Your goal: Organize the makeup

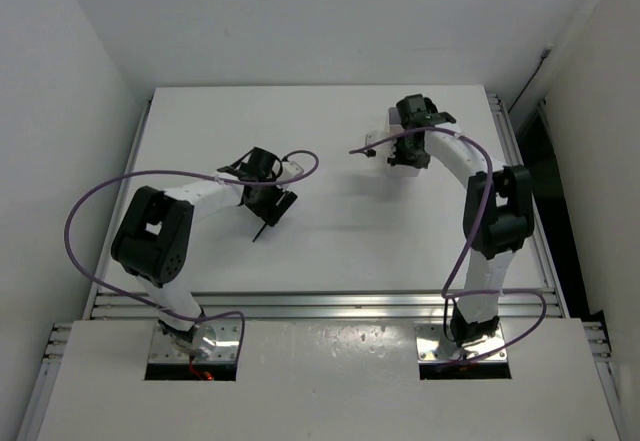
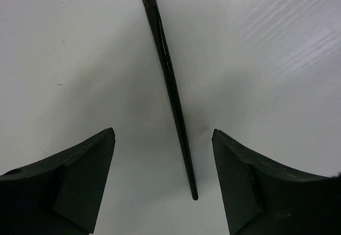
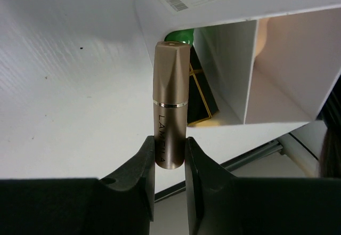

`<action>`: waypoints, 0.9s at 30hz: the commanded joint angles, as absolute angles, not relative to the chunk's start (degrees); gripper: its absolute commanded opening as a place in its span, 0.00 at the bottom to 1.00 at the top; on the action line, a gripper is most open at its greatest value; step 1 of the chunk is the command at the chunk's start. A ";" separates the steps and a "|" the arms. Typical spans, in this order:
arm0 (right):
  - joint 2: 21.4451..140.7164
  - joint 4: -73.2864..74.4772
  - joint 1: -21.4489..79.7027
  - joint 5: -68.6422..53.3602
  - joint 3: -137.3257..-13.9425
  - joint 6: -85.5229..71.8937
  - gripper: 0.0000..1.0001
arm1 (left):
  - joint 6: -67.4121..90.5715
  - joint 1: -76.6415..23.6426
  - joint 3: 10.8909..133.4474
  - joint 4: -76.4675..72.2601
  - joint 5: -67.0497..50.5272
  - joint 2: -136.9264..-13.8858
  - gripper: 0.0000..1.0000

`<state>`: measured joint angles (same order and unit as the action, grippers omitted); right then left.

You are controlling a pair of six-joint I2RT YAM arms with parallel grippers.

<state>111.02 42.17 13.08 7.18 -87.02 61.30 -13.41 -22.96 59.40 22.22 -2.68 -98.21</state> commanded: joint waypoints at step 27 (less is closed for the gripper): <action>116.54 35.25 13.97 14.51 -92.46 60.29 0.09 | -10.72 -23.38 57.74 19.69 -2.11 -97.91 0.75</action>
<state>116.31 37.56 13.43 13.52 -90.85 60.82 -11.46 -22.96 57.84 20.43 -2.11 -99.63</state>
